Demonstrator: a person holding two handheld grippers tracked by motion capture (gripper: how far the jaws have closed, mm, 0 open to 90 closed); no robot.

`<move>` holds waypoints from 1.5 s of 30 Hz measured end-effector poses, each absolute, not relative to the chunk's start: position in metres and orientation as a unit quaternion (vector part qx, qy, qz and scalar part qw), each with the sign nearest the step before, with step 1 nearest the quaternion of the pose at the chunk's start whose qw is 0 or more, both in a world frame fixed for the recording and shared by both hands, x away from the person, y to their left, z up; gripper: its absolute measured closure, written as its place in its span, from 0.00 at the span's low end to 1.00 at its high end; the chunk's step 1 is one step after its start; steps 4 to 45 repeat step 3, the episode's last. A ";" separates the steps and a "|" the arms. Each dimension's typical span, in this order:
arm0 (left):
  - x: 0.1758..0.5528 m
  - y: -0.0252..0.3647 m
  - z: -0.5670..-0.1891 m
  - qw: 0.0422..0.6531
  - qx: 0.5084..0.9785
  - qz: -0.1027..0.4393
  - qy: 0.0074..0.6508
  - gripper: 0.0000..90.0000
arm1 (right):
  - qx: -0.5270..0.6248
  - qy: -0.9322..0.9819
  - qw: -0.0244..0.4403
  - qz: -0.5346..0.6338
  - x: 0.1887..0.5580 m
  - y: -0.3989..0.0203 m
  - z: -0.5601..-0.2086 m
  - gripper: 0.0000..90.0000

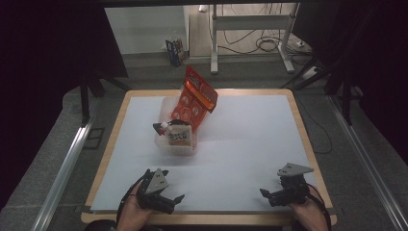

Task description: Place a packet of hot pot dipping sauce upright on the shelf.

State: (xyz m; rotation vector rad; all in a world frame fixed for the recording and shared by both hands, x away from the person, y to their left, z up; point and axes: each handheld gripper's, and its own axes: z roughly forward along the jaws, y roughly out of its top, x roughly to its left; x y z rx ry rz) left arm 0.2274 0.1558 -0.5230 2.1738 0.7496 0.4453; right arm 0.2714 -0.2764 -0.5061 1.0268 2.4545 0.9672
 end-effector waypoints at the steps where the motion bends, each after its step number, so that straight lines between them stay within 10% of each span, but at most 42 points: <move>1: 0.227 0.156 -0.523 0.389 0.855 0.175 0.295 0.04 | 0.358 0.857 0.155 0.337 0.271 -0.276 -0.506 0.00; 45: 0.228 0.155 -0.523 0.389 0.855 0.175 0.295 0.04 | 0.357 0.858 0.154 0.336 0.272 -0.276 -0.506 0.00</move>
